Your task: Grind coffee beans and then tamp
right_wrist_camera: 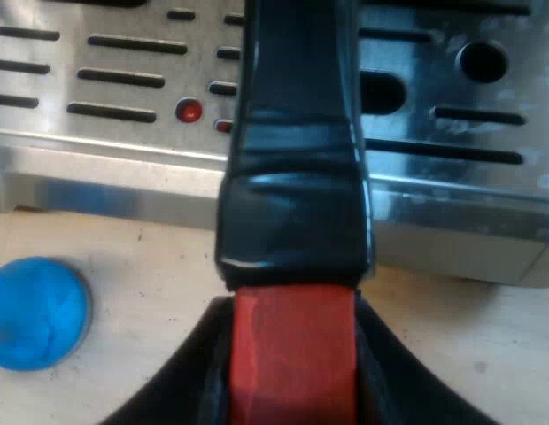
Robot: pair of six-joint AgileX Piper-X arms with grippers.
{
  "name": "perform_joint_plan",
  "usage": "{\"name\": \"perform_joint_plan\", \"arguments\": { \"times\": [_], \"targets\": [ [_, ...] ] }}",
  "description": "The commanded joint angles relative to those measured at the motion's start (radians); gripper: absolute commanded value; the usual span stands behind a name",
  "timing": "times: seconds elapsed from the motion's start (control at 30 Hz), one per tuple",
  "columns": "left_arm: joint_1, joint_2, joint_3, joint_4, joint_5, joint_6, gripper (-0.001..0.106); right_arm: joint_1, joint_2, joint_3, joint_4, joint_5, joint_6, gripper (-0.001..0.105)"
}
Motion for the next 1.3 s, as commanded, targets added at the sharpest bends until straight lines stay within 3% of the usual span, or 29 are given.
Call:
{"name": "perform_joint_plan", "arguments": {
  "times": [0.03,0.13,0.5,0.63,0.87,1.07,1.13,1.3],
  "targets": [
    [-0.006,-0.015,-0.023,0.01,-0.007,-0.012,0.069,0.039,-0.034,-0.003,0.037,-0.018,-0.016,0.0],
    [-0.006,-0.04,-0.055,0.042,-0.014,-0.012,0.069,0.072,-0.062,0.004,0.138,0.036,0.043,0.0],
    [-0.006,-0.208,-0.087,0.179,-0.052,-0.012,0.069,0.182,-0.149,0.026,0.207,0.141,0.093,0.0],
    [-0.006,-0.302,-0.121,0.3,-0.141,-0.012,0.069,0.228,-0.18,0.026,0.236,0.157,0.116,0.0],
    [-0.006,-0.393,-0.172,0.459,-0.182,-0.009,0.069,0.32,-0.211,0.026,0.257,0.161,0.116,0.0],
    [-0.006,-0.399,-0.18,0.516,-0.288,-0.009,0.078,0.406,-0.218,0.026,0.284,0.163,0.107,0.0],
    [-0.006,-0.399,-0.18,0.516,-0.325,-0.009,0.086,0.44,-0.218,0.029,0.288,0.166,0.06,0.0],
    [-0.006,-0.373,-0.176,0.516,-0.317,-0.009,0.086,0.443,-0.218,0.059,0.241,0.178,-0.005,0.0]
  ]
}}
